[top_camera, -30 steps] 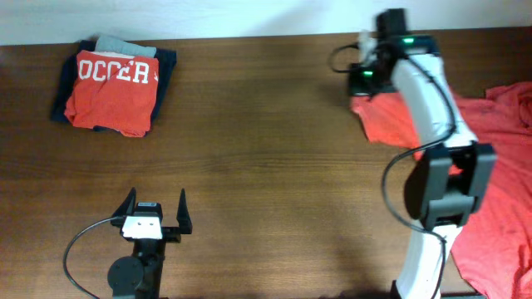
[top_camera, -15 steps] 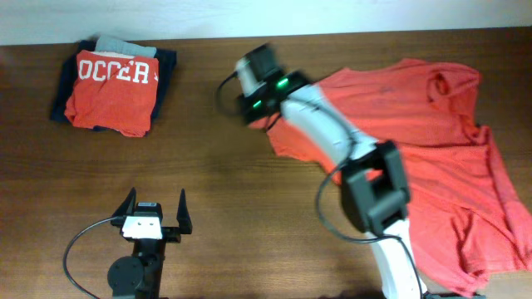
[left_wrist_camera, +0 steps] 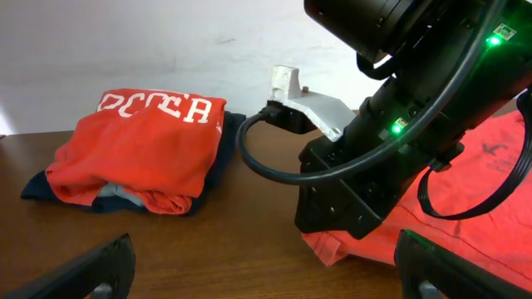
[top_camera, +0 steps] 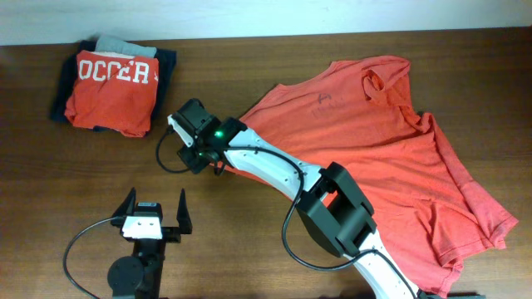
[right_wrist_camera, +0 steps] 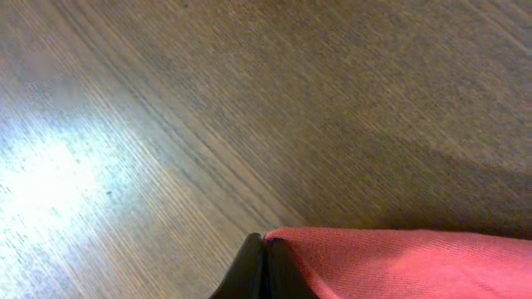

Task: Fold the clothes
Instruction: 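Drag the t-shirt leftward across the table with the right gripper, then reach the left gripper to the t-shirt's left edge and grasp it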

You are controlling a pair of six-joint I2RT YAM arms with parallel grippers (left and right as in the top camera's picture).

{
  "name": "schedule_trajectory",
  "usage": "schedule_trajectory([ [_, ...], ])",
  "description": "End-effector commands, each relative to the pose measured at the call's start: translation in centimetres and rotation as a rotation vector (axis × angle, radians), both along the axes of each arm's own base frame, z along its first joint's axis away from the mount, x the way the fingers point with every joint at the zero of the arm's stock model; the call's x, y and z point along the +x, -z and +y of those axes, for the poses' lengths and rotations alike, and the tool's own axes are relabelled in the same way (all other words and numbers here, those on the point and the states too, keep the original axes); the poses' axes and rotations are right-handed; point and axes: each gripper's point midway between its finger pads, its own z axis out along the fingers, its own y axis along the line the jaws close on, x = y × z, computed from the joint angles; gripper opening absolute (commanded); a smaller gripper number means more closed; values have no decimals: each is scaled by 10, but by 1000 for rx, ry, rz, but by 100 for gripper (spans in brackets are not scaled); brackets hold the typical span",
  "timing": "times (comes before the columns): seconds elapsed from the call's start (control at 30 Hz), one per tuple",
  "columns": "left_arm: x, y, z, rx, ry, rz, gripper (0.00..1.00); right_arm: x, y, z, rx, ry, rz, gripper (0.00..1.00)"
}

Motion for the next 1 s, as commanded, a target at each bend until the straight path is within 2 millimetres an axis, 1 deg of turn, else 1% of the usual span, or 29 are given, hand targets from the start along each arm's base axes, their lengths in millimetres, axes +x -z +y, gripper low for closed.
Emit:
schedule_trajectory([
  [0.0, 0, 2, 0, 19, -1, 2, 99, 24, -19, -9, 20, 38, -44, 4],
  [0.13, 0, 2, 0, 19, -1, 2, 99, 45, -29, -25, 30, 81, -56, 4],
  [0.23, 0, 2, 0, 19, -1, 2, 99, 62, -31, -41, 31, 122, -59, 4],
  [0.4, 0, 2, 0, 19, -1, 2, 99, 89, -25, -85, -1, 209, -36, 4],
  [0.43, 0, 2, 0, 19, -1, 2, 99, 95, -24, -96, -8, 230, -29, 4],
  [0.6, 0, 2, 0, 19, -1, 2, 99, 104, -17, -131, -46, 288, 18, 4],
  [0.7, 0, 2, 0, 19, -1, 2, 99, 105, -16, -138, -54, 297, 26, 4],
  [0.97, 0, 2, 0, 19, -1, 2, 99, 107, -17, -136, -53, 282, 12, 4],
])
